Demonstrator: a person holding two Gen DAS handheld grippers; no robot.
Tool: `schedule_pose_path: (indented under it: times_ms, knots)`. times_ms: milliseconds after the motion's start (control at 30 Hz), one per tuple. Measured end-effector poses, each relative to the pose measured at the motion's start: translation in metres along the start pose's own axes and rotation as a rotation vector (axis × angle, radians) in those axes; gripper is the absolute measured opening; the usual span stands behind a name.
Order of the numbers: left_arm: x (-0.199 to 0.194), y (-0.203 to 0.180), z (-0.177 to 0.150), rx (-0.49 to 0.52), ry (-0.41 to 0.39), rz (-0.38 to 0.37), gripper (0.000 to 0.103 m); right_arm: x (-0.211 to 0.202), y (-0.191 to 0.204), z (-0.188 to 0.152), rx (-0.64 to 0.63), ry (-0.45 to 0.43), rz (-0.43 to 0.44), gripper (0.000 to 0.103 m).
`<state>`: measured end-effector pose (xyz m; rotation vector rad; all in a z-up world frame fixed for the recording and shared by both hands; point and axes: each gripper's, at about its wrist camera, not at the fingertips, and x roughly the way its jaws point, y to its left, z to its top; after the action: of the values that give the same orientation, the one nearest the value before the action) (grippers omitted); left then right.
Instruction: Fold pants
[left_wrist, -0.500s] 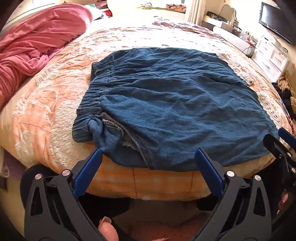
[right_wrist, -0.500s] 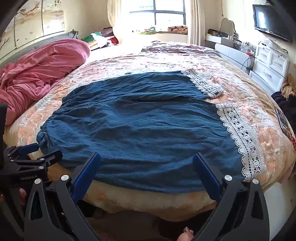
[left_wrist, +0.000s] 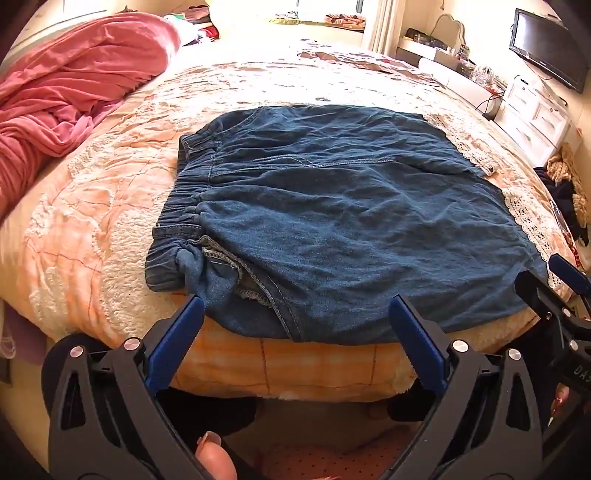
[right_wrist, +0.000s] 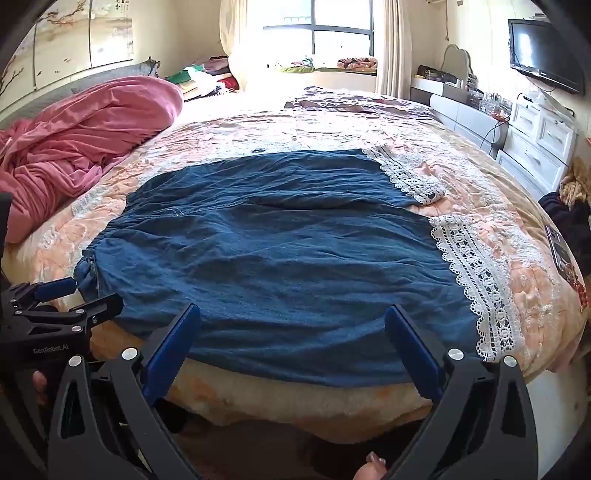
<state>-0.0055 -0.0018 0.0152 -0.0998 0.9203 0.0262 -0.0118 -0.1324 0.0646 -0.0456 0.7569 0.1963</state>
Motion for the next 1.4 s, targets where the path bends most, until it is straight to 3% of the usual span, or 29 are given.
schedule_pose_path:
  times_ms: [1400]
  knots:
    - [-0.0006,-0.0021,0.0015,0.019,-0.017,0.005,0.094,0.0024,0.0068,0.0001,-0.034,0.003,-0.021,0.099]
